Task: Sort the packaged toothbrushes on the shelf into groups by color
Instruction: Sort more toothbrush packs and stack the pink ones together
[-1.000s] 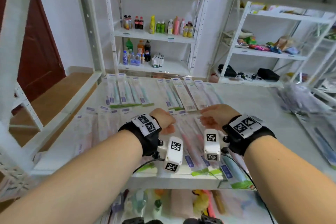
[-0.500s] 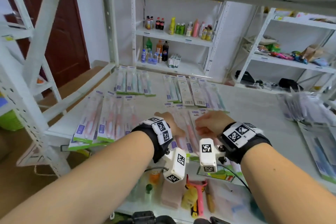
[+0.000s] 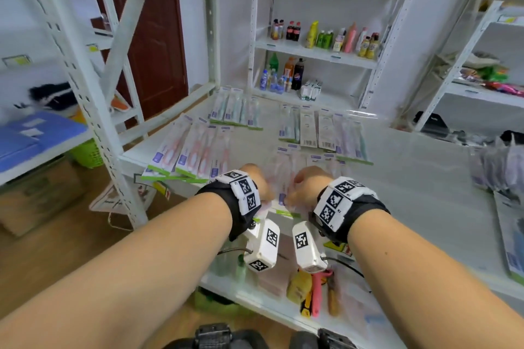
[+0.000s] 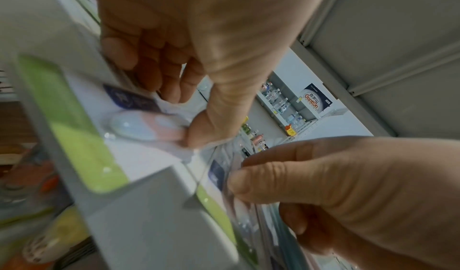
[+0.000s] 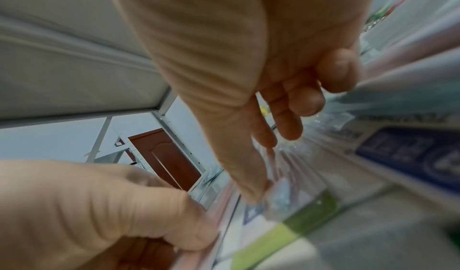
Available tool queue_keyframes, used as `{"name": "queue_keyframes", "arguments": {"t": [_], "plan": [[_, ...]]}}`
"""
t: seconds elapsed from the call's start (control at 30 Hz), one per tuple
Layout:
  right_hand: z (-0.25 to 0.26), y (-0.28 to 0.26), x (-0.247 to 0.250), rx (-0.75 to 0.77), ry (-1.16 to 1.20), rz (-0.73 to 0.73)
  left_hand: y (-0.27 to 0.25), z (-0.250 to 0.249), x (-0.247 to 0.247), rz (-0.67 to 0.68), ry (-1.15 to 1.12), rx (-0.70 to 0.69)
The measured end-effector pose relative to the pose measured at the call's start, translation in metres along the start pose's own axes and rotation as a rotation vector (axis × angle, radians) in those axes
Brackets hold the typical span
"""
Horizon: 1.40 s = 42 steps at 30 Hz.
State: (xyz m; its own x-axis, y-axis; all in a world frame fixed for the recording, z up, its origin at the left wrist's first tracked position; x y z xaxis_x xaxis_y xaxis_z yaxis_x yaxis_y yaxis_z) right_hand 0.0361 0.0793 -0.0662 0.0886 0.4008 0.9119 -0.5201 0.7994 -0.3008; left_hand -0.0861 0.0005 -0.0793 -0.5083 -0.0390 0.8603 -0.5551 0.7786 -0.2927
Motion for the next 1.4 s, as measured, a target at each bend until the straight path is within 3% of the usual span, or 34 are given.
{"name": "queue_keyframes", "arguments": {"t": [0.17,0.43,0.63,0.77,0.9,0.97,1.07,1.13,1.4], "plan": [[0.008,-0.004,-0.007,0.036,-0.069,-0.002,-0.014,0.023,0.003,0.003,-0.064,0.039],[0.021,-0.009,-0.003,-0.012,-0.164,0.047,-0.036,0.053,0.036,-0.276,-0.523,-0.032],[0.024,0.000,-0.011,-0.038,-0.198,0.002,-0.046,0.083,0.065,-0.404,-0.688,0.011],[0.024,0.003,-0.010,-0.070,-0.118,0.000,-0.048,0.097,0.084,-0.466,-0.792,-0.013],[0.043,0.006,-0.003,-0.062,0.111,0.026,-0.041,0.126,0.101,-0.522,-0.886,0.034],[0.058,0.008,0.001,-0.054,0.418,-0.010,-0.036,0.140,0.105,-0.472,-0.912,0.103],[0.091,0.007,-0.005,-0.012,0.622,-0.021,-0.029,0.152,0.118,-0.429,-0.836,0.117],[0.117,0.011,-0.014,0.024,0.639,-0.004,-0.021,0.162,0.121,-0.392,-0.844,0.157],[0.162,0.032,-0.030,0.045,0.426,-0.031,0.006,0.169,0.133,-0.229,-0.551,0.058]]}}
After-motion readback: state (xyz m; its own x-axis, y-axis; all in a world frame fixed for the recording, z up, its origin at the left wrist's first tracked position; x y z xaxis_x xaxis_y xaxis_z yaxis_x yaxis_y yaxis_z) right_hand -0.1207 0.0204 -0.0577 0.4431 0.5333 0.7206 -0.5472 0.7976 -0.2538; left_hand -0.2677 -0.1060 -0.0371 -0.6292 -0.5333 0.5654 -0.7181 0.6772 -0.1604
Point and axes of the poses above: each hand's wrist, its own y-axis towards the middle knuckle, its own x-axis out of the back of the hand, z = x × y, the point moved 8 cm from there along y, towards the middle knuckle, and after that the axes turned 1 degree about -y, right-handed, at the moved point
